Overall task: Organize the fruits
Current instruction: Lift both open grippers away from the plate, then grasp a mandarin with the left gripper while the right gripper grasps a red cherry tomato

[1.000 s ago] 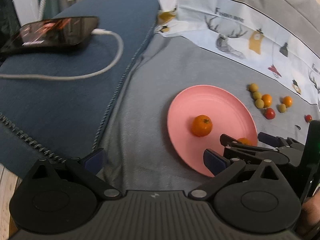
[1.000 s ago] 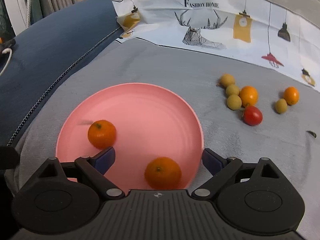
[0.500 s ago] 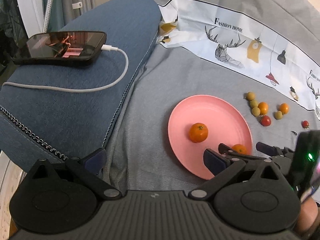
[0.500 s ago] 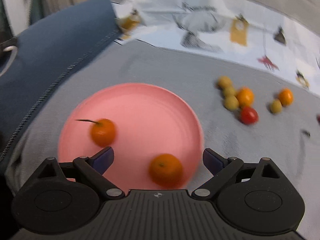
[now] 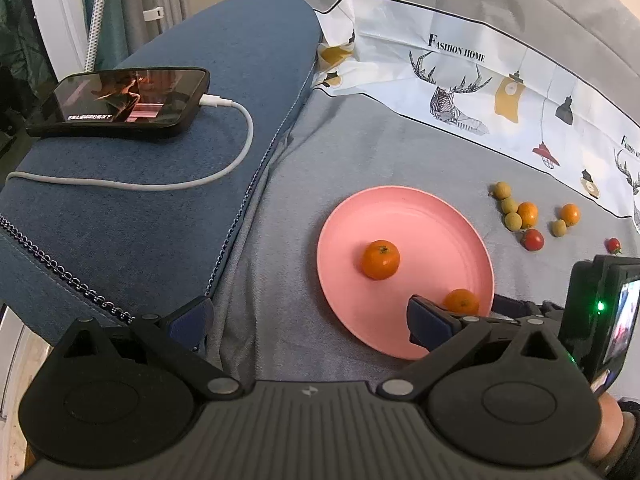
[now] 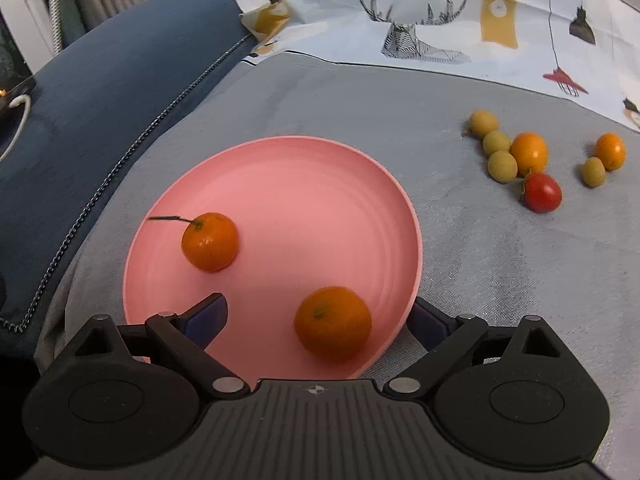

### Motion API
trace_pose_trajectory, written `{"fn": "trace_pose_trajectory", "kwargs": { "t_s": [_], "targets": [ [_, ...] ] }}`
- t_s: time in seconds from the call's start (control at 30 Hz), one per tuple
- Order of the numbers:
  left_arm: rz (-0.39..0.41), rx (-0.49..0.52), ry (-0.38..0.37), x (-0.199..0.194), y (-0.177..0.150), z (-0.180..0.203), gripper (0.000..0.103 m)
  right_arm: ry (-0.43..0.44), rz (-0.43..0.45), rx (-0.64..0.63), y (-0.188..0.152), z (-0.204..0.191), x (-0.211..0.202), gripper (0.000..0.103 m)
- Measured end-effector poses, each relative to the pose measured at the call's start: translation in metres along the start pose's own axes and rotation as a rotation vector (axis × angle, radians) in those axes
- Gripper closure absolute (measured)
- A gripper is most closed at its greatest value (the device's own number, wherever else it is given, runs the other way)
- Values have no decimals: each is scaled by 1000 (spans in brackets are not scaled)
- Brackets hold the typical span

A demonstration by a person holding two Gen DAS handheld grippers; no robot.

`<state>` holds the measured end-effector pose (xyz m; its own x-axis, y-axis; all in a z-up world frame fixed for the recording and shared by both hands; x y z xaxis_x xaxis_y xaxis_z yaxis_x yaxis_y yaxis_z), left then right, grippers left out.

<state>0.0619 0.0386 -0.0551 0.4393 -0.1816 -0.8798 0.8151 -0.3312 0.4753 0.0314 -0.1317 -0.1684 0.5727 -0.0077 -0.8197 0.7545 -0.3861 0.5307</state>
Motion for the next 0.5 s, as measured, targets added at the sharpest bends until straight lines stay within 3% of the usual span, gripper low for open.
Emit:
{"fn": "trace_pose_trajectory", "kwargs": {
  "t_s": [0.27,0.5],
  "targets": [
    [18,16,-13,-8,7,13,0,-51,72,66,-6,31,-48,5],
    [19,60,-76,-13,21,58,0,-150,183,157,-26,83,-108,4]
  ]
}}
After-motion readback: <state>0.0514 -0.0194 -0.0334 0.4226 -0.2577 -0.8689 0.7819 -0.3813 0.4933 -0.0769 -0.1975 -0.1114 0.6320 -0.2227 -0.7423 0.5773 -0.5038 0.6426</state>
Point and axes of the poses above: each gripper's, at about its wrist camera, not at the fingertips, and x roughly the way its jaws point, z to its right, y to its top, the point moved 4 cm from there along x, roughly the way its jaws point, and after that the axes turned 5 degrees about -z, right-handed, at the moved point
